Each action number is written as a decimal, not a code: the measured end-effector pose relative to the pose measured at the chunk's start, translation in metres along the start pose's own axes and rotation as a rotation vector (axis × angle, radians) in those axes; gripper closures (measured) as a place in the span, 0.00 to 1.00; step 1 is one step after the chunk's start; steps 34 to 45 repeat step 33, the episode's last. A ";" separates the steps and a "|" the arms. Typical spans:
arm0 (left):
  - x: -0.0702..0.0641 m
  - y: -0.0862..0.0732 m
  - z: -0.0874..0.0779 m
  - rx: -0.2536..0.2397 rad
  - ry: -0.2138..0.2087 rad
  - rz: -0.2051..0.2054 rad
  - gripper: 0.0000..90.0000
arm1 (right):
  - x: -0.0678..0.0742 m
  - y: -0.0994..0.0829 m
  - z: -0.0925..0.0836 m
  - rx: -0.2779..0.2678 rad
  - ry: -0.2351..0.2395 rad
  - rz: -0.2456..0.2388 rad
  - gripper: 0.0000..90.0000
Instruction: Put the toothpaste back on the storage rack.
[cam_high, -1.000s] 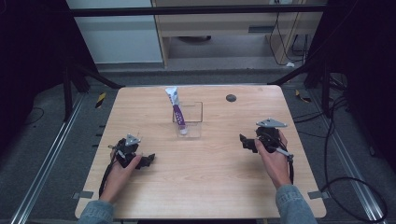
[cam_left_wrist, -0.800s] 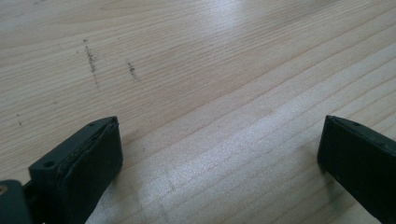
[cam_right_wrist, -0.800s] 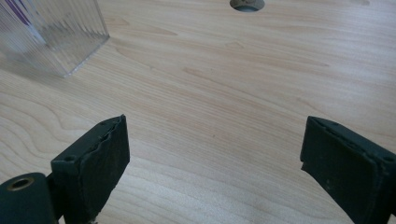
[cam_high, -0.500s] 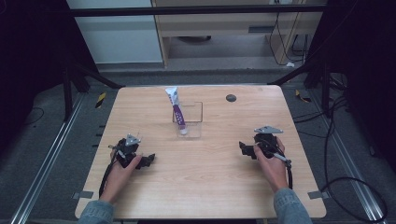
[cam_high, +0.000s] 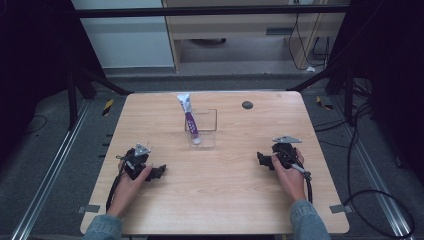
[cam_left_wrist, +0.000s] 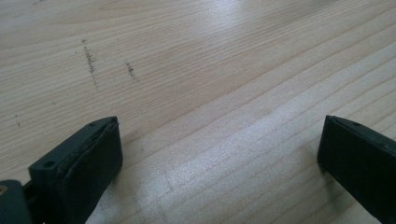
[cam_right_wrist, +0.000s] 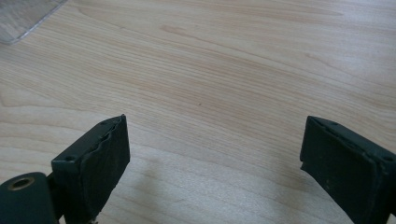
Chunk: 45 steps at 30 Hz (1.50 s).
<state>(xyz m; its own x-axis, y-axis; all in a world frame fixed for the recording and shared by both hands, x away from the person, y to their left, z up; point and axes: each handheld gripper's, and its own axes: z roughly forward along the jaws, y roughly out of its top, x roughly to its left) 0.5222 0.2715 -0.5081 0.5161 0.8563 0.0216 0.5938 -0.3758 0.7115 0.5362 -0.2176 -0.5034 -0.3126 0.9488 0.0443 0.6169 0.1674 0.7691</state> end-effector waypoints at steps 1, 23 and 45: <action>0.000 0.000 0.000 0.000 0.000 0.000 0.00 | -0.001 0.000 0.000 0.002 -0.003 0.001 0.10; -0.001 0.001 0.000 0.001 -0.001 0.003 0.00 | -0.020 -0.004 0.004 0.026 -0.053 0.050 0.09; -0.002 0.001 0.000 0.003 -0.001 0.002 0.00 | -0.015 -0.004 0.007 0.050 -0.073 0.001 0.07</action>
